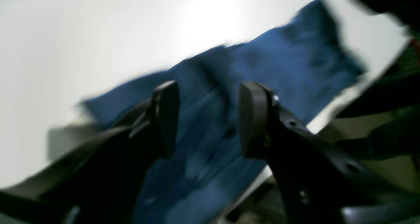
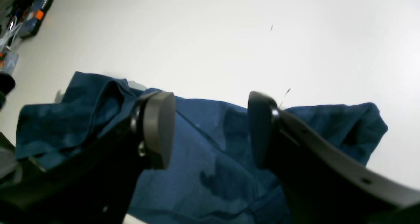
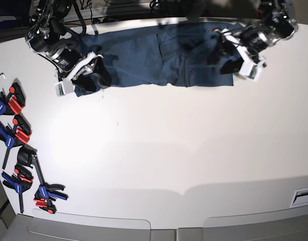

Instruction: Fold the T-shirt properly

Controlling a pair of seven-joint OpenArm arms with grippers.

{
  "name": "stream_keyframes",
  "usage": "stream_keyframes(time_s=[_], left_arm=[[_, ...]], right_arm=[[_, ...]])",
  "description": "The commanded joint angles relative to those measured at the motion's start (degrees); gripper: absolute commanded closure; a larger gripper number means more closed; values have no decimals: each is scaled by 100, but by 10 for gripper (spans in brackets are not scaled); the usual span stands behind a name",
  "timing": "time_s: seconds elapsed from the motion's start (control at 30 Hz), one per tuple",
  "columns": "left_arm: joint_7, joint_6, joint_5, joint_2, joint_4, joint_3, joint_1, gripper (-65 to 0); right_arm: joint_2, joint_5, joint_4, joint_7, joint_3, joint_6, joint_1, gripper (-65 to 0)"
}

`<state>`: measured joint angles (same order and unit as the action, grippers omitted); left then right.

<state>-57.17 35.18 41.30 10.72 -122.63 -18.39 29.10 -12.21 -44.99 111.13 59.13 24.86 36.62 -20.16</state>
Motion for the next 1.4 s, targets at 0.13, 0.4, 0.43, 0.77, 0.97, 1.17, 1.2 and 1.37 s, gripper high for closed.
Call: stream_keyframes(time_s=[0.13,0.4,0.43,0.77,0.97,1.17,1.2,1.37], left_arm=[[136,31,-514,393,-105,-553,802,-271],[323,-140,-529,422,-74,-890,1458,-271],[334,-140,-525,422,-50,-890,1456,-271],[452,-286,-28,385,179,-887,1456,-271],[450,-282,81,358,457,-887,1456,-270],[448,-216,487,358,476,-887,1453,-266],[450,-214,485,358,476,-887,1453,-266],[452,-214,483,358,476,-848,1453,-266]], right_arm=[[-48,-146,114,-168,26,24,33,-327],[-48,-149,114,-179,26,24,35,-327],[-48,-151,114,-179,26,24,46,-327],[-48,-149,114,-216,26,24,48,-327],[-48,-149,114,-219,26,24,48,-327],[-48,-149,114,-216,26,24,46,-327],[-48,-149,114,-216,26,22,48,-327],[-48,-166,114,-219,26,24,48,-327]])
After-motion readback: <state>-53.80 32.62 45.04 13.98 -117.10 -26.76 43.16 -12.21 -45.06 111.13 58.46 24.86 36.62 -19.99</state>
